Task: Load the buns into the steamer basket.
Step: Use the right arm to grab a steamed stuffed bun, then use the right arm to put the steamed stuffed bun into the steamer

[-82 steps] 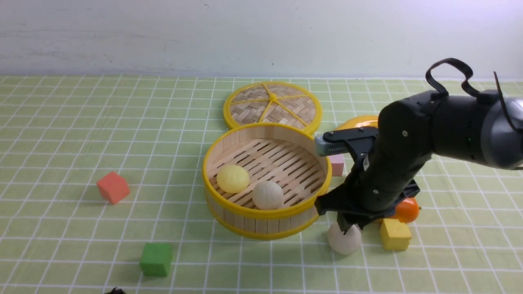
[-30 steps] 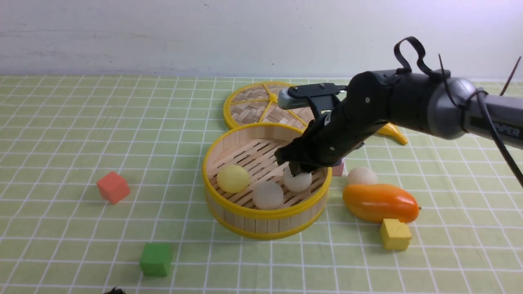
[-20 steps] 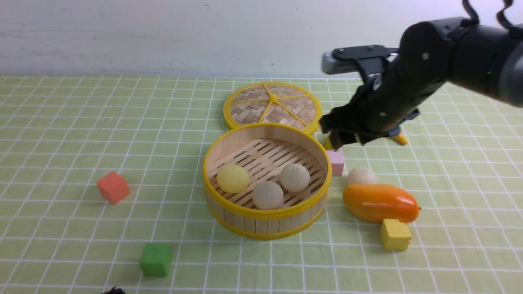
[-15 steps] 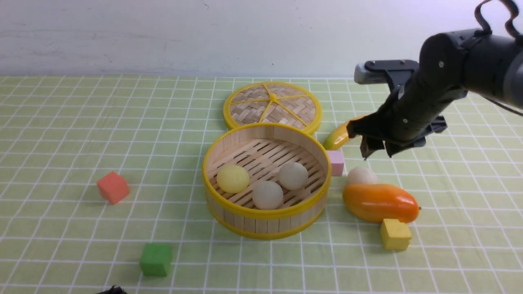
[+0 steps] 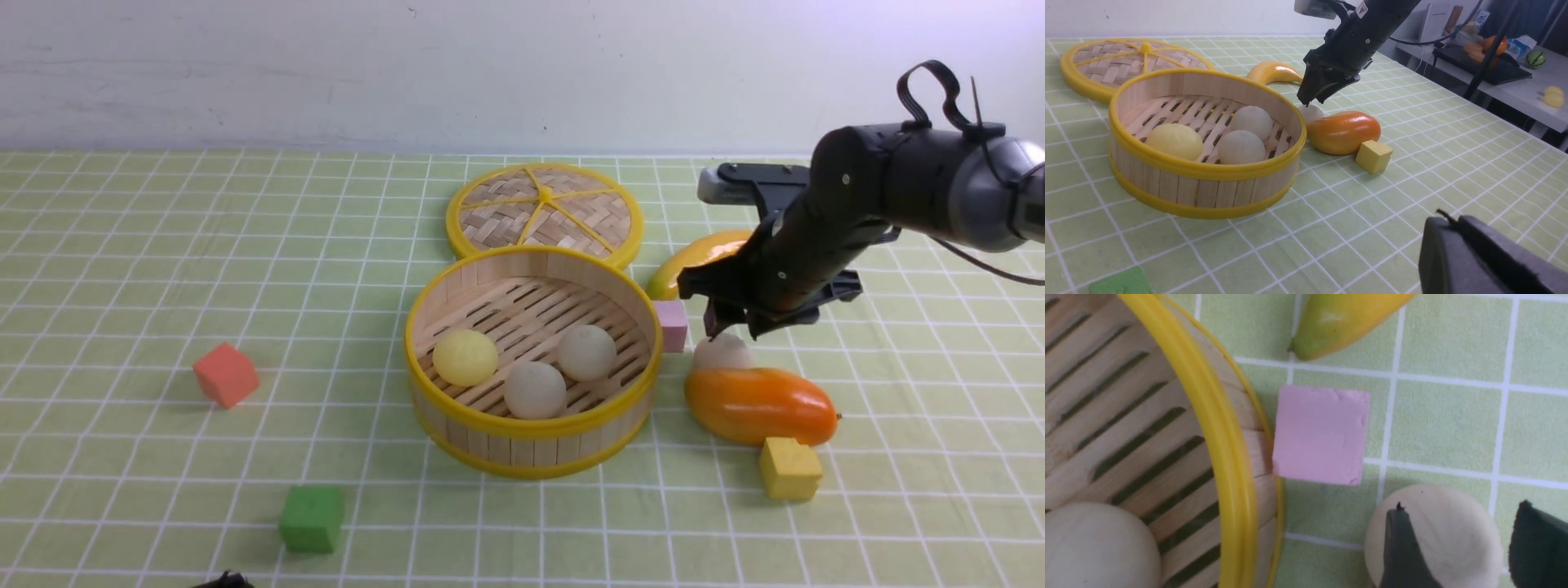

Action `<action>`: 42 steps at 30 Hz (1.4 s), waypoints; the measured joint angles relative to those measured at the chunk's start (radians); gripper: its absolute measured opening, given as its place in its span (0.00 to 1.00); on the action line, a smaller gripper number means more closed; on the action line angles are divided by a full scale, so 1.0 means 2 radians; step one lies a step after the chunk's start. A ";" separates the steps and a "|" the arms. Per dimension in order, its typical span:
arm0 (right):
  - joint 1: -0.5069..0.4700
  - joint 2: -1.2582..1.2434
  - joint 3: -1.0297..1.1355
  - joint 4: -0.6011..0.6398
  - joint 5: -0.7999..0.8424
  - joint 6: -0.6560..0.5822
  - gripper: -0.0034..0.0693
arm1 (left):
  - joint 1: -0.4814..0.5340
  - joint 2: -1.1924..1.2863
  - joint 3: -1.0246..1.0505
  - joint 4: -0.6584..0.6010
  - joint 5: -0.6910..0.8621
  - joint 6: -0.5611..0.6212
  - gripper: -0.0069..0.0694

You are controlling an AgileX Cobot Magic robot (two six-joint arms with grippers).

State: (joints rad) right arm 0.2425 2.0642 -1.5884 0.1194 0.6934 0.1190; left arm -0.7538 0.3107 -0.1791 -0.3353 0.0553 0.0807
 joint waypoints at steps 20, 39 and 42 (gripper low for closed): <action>0.000 0.008 0.000 -0.003 0.011 -0.027 0.06 | 0.000 0.000 0.000 0.001 0.000 0.000 0.14; 0.123 -0.047 0.000 0.159 -0.117 -0.147 0.08 | 0.000 0.000 0.000 0.001 0.000 0.000 0.14; 0.126 -0.012 0.000 0.172 -0.165 -0.148 0.11 | 0.000 0.000 0.000 0.001 0.000 0.000 0.14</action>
State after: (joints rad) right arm 0.4943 2.0399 -1.5884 0.4630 0.3631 -0.1767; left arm -0.7538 0.3107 -0.1791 -0.3326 0.0560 0.0807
